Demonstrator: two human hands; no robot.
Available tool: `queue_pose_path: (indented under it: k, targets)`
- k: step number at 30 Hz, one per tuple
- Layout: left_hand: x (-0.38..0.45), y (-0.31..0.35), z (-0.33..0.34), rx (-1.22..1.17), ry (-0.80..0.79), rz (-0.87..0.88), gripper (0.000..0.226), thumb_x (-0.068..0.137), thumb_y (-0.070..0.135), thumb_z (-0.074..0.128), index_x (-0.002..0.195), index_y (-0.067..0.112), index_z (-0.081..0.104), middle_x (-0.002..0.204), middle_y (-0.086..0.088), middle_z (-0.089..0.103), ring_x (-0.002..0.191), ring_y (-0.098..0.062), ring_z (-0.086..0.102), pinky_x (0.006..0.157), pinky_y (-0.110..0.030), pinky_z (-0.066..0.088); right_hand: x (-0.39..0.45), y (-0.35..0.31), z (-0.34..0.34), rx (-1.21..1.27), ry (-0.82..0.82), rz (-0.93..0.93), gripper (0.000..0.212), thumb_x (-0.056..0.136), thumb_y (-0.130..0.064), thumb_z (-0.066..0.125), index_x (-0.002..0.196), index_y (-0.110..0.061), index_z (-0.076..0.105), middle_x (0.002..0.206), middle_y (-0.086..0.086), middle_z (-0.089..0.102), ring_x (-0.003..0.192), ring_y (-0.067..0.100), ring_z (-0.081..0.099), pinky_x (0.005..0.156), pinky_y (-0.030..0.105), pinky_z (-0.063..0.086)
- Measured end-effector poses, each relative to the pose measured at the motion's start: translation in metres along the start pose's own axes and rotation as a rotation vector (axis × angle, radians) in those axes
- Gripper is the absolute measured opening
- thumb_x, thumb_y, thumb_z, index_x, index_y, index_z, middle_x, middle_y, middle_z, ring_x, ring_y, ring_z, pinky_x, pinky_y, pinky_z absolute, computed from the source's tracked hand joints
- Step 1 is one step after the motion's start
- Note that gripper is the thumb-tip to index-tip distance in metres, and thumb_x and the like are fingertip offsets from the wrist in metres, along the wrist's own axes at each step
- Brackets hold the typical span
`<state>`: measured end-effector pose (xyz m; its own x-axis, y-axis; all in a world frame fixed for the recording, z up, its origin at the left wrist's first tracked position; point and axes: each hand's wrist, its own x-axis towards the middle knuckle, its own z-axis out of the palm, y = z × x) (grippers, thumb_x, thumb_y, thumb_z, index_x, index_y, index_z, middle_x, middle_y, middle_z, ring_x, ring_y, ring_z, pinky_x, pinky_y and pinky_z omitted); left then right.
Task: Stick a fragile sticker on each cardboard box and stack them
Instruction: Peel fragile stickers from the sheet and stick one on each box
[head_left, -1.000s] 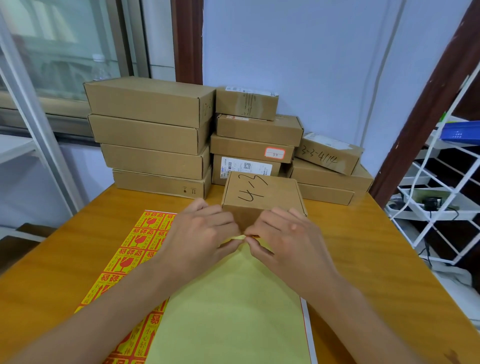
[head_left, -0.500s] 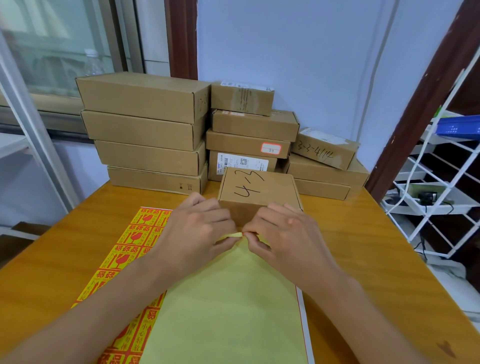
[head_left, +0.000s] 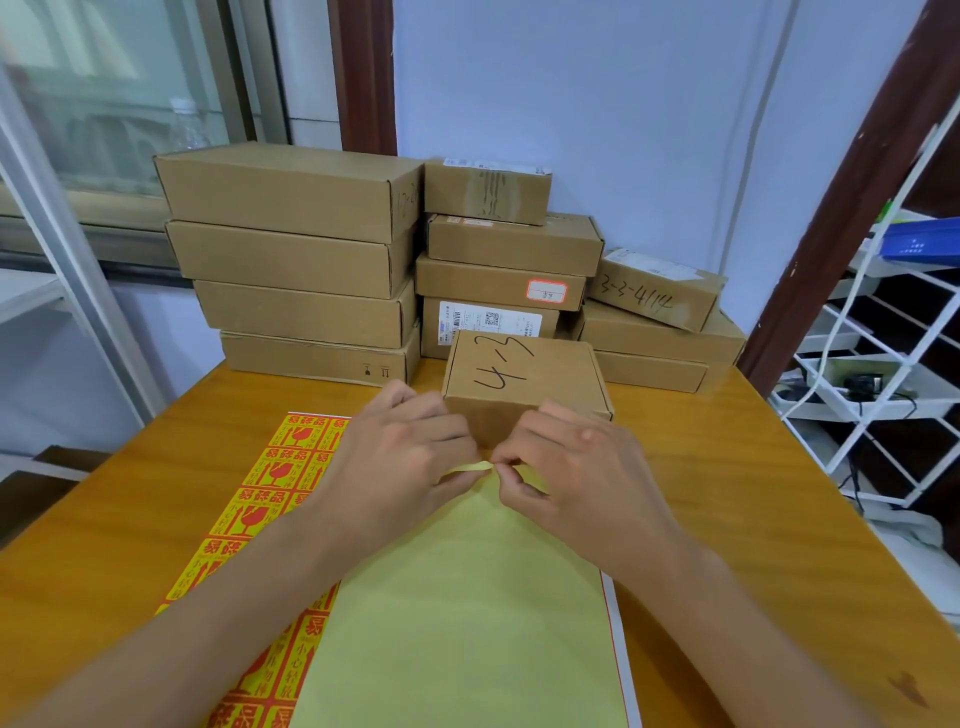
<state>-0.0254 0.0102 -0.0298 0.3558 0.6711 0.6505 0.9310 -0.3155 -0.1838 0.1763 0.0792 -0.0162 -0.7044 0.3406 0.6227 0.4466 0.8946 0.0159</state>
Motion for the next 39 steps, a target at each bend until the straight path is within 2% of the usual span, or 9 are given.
queue_pose_path:
  k: [12, 17, 22, 25, 27, 30, 32, 34, 39]
  targets:
    - [0.0, 0.001, -0.002, 0.025, 0.008, 0.0, 0.019, 0.092, 0.036, 0.06, 0.081, 0.024, 0.071, 0.085, 0.011, 0.067, 0.081, -0.018, 0.057, 0.073, -0.035, 0.039, 0.001, -0.009, -0.002, 0.113, 0.02, 0.153, 0.013, 0.085, -0.022, 0.068, 0.076, -0.031, 0.069, 0.077, -0.019, 0.065, 0.081, 0.002, 0.056, 0.06, 0.018, 0.038]
    - [0.0, 0.001, -0.003, 0.072, 0.002, 0.026, 0.017, 0.093, 0.033, 0.06, 0.085, 0.025, 0.072, 0.086, 0.011, 0.068, 0.083, -0.018, 0.056, 0.076, -0.034, 0.036, -0.001, -0.017, 0.006, 0.395, 0.019, 0.422, 0.014, 0.082, -0.021, 0.073, 0.071, -0.029, 0.068, 0.078, -0.02, 0.068, 0.093, 0.006, 0.056, 0.083, 0.033, 0.047]
    - [0.001, 0.004, -0.004, 0.09, 0.036, 0.031, 0.02, 0.095, 0.032, 0.057, 0.084, 0.024, 0.073, 0.085, 0.011, 0.068, 0.081, -0.018, 0.056, 0.075, -0.033, 0.034, 0.001, -0.019, 0.004, 0.592, 0.012, 0.63, 0.018, 0.08, -0.013, 0.074, 0.069, -0.027, 0.073, 0.085, -0.024, 0.07, 0.098, 0.003, 0.058, 0.08, 0.021, 0.045]
    - [0.002, 0.004, -0.001, 0.105, 0.065, 0.038, 0.017, 0.095, 0.03, 0.061, 0.083, 0.024, 0.071, 0.085, 0.011, 0.068, 0.08, -0.017, 0.056, 0.075, -0.034, 0.036, 0.002, -0.018, 0.004, 0.606, 0.046, 0.637, 0.021, 0.08, -0.011, 0.074, 0.069, -0.028, 0.075, 0.08, -0.019, 0.069, 0.089, 0.006, 0.061, 0.072, 0.018, 0.047]
    - [0.002, 0.004, -0.003, 0.091, 0.063, 0.026, 0.013, 0.094, 0.034, 0.065, 0.094, 0.025, 0.073, 0.093, 0.01, 0.07, 0.083, -0.018, 0.059, 0.075, -0.036, 0.038, 0.003, -0.017, 0.003, 0.65, 0.06, 0.656, 0.022, 0.081, -0.01, 0.074, 0.069, -0.028, 0.075, 0.076, -0.016, 0.068, 0.078, 0.006, 0.061, 0.064, 0.015, 0.043]
    - [0.003, 0.005, -0.009, 0.107, 0.023, -0.079, 0.049, 0.084, 0.045, 0.075, 0.128, 0.028, 0.062, 0.119, 0.006, 0.067, 0.102, -0.021, 0.061, 0.086, -0.04, 0.039, 0.005, -0.013, -0.002, 0.773, 0.048, 0.725, 0.022, 0.086, -0.01, 0.074, 0.071, -0.027, 0.077, 0.072, -0.014, 0.067, 0.061, 0.002, 0.054, 0.055, 0.015, 0.04]
    - [0.004, 0.008, -0.014, 0.112, 0.031, -0.125, 0.061, 0.079, 0.049, 0.078, 0.133, 0.03, 0.056, 0.129, 0.003, 0.062, 0.113, -0.023, 0.056, 0.094, -0.043, 0.036, 0.006, -0.009, -0.006, 0.828, -0.007, 0.797, 0.021, 0.089, -0.014, 0.073, 0.072, -0.026, 0.078, 0.073, -0.01, 0.07, 0.061, 0.002, 0.056, 0.054, 0.019, 0.044]
    - [0.005, 0.011, -0.017, 0.095, 0.014, -0.135, 0.059, 0.08, 0.054, 0.075, 0.132, 0.03, 0.058, 0.132, 0.001, 0.06, 0.118, -0.023, 0.055, 0.098, -0.044, 0.035, 0.007, -0.005, -0.012, 0.9, -0.095, 0.894, 0.019, 0.092, -0.017, 0.071, 0.075, -0.023, 0.078, 0.074, -0.005, 0.073, 0.063, 0.005, 0.061, 0.054, 0.022, 0.048]
    - [0.006, 0.014, -0.017, 0.053, -0.144, -0.132, 0.054, 0.088, 0.063, 0.06, 0.134, 0.034, 0.058, 0.145, 0.002, 0.052, 0.133, -0.023, 0.047, 0.11, -0.045, 0.03, 0.006, 0.006, -0.018, 0.953, -0.388, 0.949, 0.023, 0.095, -0.018, 0.062, 0.072, -0.014, 0.065, 0.067, 0.0, 0.059, 0.054, 0.011, 0.046, 0.047, 0.023, 0.035]
